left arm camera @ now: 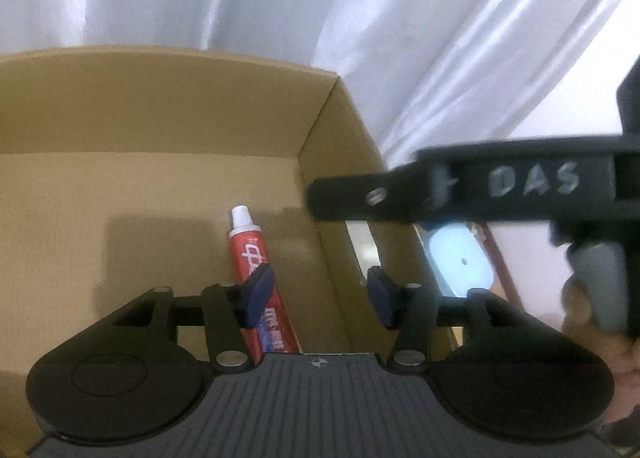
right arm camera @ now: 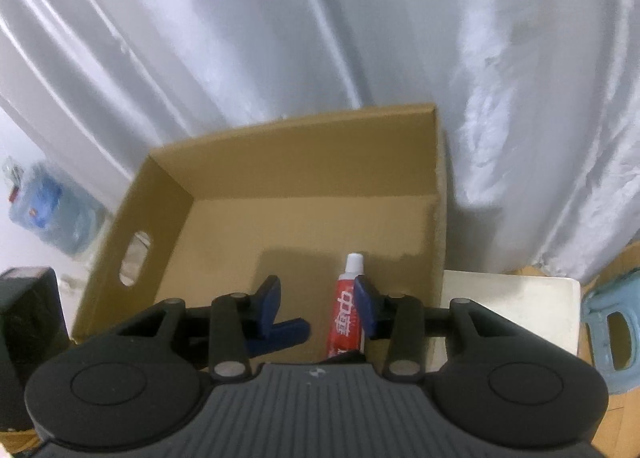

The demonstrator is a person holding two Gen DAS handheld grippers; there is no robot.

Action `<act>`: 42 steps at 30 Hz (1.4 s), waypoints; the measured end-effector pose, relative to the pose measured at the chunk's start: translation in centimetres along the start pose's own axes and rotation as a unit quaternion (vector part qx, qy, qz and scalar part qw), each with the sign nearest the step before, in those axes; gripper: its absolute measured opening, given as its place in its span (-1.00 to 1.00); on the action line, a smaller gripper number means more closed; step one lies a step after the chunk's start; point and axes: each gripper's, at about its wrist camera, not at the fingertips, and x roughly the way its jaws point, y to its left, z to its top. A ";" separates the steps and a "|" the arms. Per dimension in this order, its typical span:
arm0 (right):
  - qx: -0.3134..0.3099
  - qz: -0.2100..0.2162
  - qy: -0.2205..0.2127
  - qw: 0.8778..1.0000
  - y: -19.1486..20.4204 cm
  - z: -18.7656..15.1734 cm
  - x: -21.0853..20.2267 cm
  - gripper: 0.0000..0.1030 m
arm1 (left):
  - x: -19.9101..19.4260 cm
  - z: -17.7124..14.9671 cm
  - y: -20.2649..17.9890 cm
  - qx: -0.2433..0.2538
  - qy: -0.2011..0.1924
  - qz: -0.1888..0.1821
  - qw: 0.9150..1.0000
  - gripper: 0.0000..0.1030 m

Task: Organize objects
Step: 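Lower the tube into the cardboard box and open the right tool, then withdraw the right tool from the box toward the purple jar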

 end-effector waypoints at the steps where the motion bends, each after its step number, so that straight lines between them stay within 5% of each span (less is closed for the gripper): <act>1: 0.006 0.004 -0.009 1.000 -0.3 -0.1 -0.8 -0.15 | -0.1 0.2 0.0 0.002 -0.004 0.002 1.000 0.10; 9: 0.026 0.037 -0.098 0.994 -0.5 -2.8 -8.1 -0.11 | -7.5 -2.3 -1.0 0.012 -0.070 0.013 0.997 0.87; 12: 0.017 0.046 -0.139 0.989 0.0 -5.1 -10.7 0.38 | -10.8 -4.2 -1.6 0.031 -0.101 0.020 0.994 0.97; 17: -0.002 0.052 -0.177 0.983 1.6 -9.2 -13.5 0.57 | -15.5 -8.6 -2.2 0.062 -0.134 0.056 0.987 1.00; 21: -0.025 0.058 -0.196 0.979 3.5 -12.2 -14.7 1.00 | -17.1 -12.1 -1.3 0.057 -0.145 0.093 0.983 1.00; 33: -0.183 -0.011 -0.116 0.976 13.2 -18.5 -9.5 1.00 | -20.2 -20.1 6.7 -0.062 -0.144 0.125 0.980 1.00; 42: -0.231 -0.071 -0.111 0.964 17.6 -19.4 -8.0 1.00 | -21.8 -22.1 9.1 -0.063 -0.183 0.139 0.971 1.00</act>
